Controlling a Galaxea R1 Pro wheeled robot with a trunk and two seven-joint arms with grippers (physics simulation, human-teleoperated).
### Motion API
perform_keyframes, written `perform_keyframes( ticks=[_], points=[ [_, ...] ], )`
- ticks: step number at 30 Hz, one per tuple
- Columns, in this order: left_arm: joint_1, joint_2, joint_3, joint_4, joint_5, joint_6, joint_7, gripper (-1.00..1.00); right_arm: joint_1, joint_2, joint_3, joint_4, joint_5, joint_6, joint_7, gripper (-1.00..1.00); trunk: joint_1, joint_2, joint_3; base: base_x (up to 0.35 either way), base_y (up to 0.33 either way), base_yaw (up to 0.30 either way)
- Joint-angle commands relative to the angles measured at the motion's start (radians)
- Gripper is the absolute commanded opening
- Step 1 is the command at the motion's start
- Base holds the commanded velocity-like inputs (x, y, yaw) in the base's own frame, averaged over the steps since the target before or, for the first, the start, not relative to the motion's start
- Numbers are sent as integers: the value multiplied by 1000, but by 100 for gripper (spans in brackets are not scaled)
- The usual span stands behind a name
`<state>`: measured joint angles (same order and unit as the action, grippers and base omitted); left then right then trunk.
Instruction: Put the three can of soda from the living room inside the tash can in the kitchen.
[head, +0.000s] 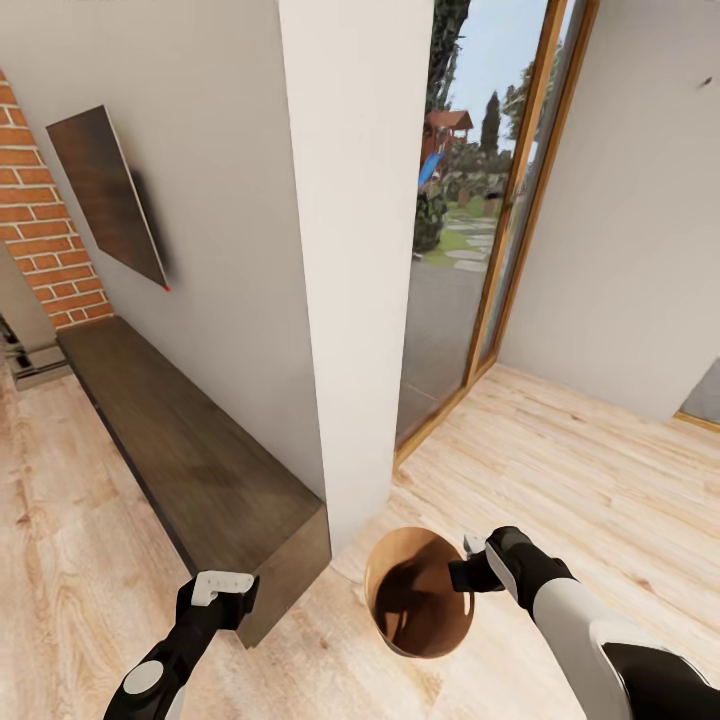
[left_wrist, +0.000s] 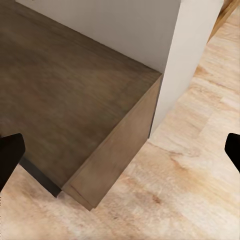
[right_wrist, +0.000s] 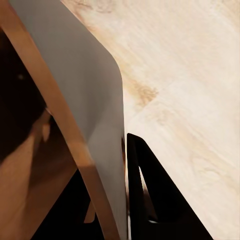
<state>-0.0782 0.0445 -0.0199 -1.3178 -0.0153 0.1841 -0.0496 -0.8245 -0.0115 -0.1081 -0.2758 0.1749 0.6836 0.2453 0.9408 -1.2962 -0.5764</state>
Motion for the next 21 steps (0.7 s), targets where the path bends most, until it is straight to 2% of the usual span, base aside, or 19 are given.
perform_keyframes(
  ticks=[1, 21],
  points=[
    [0, 0, 0, 0, 0, 0, 0, 100, 0, 0, -5, 0, -17, 2, 6, -100, -4, 7, 3, 0, 0, 0],
    [0, 0, 0, 0, 0, -2, 0, 100, 0, 1, -6, 4, -20, 5, 9, -100, -81, 147, 66, 0, 0, 0]
  ],
)
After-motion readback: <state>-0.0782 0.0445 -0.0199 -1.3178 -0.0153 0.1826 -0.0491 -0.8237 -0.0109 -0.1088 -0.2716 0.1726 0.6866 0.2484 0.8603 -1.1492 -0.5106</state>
